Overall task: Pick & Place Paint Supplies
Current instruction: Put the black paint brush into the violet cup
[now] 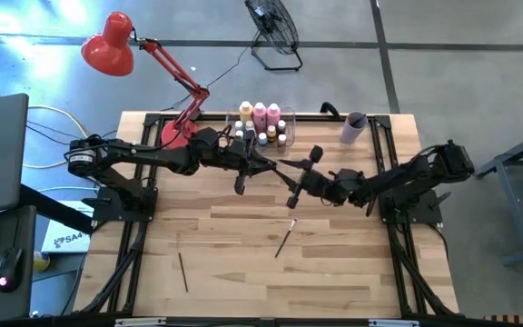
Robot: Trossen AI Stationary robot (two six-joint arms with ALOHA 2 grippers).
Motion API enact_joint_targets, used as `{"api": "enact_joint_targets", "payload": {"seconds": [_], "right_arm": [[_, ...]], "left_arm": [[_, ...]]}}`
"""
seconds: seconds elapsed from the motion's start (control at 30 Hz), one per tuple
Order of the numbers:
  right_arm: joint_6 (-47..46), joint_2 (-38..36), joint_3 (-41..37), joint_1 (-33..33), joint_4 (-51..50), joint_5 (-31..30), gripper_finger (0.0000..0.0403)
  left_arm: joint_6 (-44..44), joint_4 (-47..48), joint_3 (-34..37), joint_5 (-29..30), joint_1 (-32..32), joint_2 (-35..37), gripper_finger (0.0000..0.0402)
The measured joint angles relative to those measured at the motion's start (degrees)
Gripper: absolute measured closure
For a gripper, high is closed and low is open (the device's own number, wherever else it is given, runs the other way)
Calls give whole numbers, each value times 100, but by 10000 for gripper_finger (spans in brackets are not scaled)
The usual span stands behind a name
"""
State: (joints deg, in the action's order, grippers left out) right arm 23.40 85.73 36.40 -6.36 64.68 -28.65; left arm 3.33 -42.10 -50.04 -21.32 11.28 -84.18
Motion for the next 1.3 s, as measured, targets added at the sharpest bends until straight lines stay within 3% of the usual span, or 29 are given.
{"api": "enact_joint_targets", "payload": {"seconds": [0.13,0.23,0.43,0.63,0.87,1.0,1.3], "right_arm": [[142,-407,2,-264,-782,-578,252],[-468,-895,7,-347,-1643,-593,247],[-2268,-1756,207,58,-3826,873,253],[-2724,-1512,968,589,-5170,2157,254],[-2711,-1416,1218,868,-5454,2649,255],[-2947,-1389,1246,1043,-5514,3330,255],[-3020,-872,1247,1177,-5185,3480,256]], "left_arm": [[-6,124,4,-92,76,35,392],[-6,232,4,-214,160,44,392],[17,375,-4,-536,302,44,392],[-244,1409,-475,-537,289,44,392],[-356,1770,-656,-538,255,48,392],[-448,1885,-669,-522,257,45,392],[-457,1940,-669,-514,257,39,392]]}}
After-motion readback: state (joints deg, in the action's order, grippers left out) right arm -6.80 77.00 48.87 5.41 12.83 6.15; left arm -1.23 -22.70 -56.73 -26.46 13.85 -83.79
